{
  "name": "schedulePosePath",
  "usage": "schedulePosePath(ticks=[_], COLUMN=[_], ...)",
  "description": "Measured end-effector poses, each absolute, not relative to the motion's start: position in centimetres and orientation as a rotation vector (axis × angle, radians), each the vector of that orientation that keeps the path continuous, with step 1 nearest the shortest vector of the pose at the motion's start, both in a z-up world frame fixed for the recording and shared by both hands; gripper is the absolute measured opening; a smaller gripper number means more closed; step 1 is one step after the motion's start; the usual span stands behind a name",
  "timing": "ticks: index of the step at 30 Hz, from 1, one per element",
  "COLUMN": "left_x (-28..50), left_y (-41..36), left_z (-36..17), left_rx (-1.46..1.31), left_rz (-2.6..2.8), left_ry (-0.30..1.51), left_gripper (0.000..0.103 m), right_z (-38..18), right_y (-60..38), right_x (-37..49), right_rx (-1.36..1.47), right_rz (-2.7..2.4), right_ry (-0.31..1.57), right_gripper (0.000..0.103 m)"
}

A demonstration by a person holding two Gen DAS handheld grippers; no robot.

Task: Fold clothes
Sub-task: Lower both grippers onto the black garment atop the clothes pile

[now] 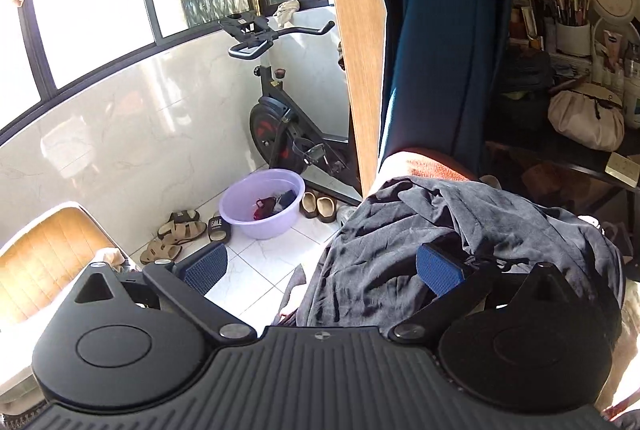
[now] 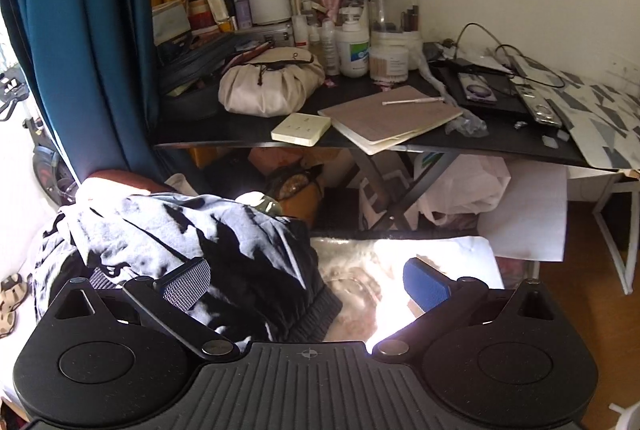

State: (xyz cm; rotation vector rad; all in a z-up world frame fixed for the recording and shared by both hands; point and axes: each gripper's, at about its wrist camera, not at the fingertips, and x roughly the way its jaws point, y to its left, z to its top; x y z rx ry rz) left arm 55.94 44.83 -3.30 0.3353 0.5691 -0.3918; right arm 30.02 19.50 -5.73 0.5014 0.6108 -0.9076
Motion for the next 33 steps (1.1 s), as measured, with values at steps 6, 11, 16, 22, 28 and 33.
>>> schedulePosePath(ticks=[6, 11, 16, 22, 28, 33], left_x=[57.9, 58.8, 61.6, 65.7, 69.5, 71.8], left_y=[43.1, 41.3, 39.3, 37.1, 36.4, 37.4], left_z=[-6.7, -9.4, -12.3, -12.7, -13.2, -14.2], left_rx=[0.346, 0.413, 0.492, 0.548, 0.563, 0.598], left_rz=[-0.395, -0.440, -0.478, -0.602, -0.668, -0.689], left_ry=[0.703, 0.790, 0.876, 0.851, 0.858, 0.853], left_gripper=[0.103, 0.103, 0.103, 0.103, 0.103, 0.103], right_z=[-10.1, -13.4, -15.2, -16.5, -19.6, -21.3], right_y=[16.9, 16.3, 17.7, 20.6, 22.7, 23.7], right_x=[31.1, 30.8, 31.5, 37.4, 46.1, 52.2], right_rx=[0.452, 0.449, 0.410, 0.347, 0.289, 0.215], right_rz=[-0.910, -0.938, -0.946, -0.886, -0.769, -0.731], right_ry=[0.644, 0.726, 0.704, 0.735, 0.828, 0.852], right_gripper=[0.102, 0.102, 0.102, 0.102, 0.088, 0.088])
